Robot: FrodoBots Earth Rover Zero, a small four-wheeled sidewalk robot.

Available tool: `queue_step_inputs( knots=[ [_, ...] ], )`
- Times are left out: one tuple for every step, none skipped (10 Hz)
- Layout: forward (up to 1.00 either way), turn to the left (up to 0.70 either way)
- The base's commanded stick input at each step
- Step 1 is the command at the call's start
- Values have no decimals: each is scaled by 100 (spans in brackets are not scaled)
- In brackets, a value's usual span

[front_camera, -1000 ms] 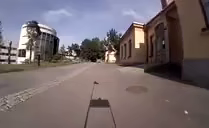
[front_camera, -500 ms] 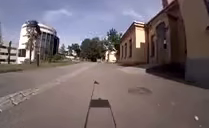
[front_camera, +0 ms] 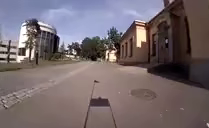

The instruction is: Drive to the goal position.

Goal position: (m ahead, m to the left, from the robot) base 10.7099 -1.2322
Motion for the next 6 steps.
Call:
queue_step_inputs(
  knots=[
    [45,0],
    [45,0],
    [45,0],
    [45,0],
    [45,0],
    [45,0]
  ],
)
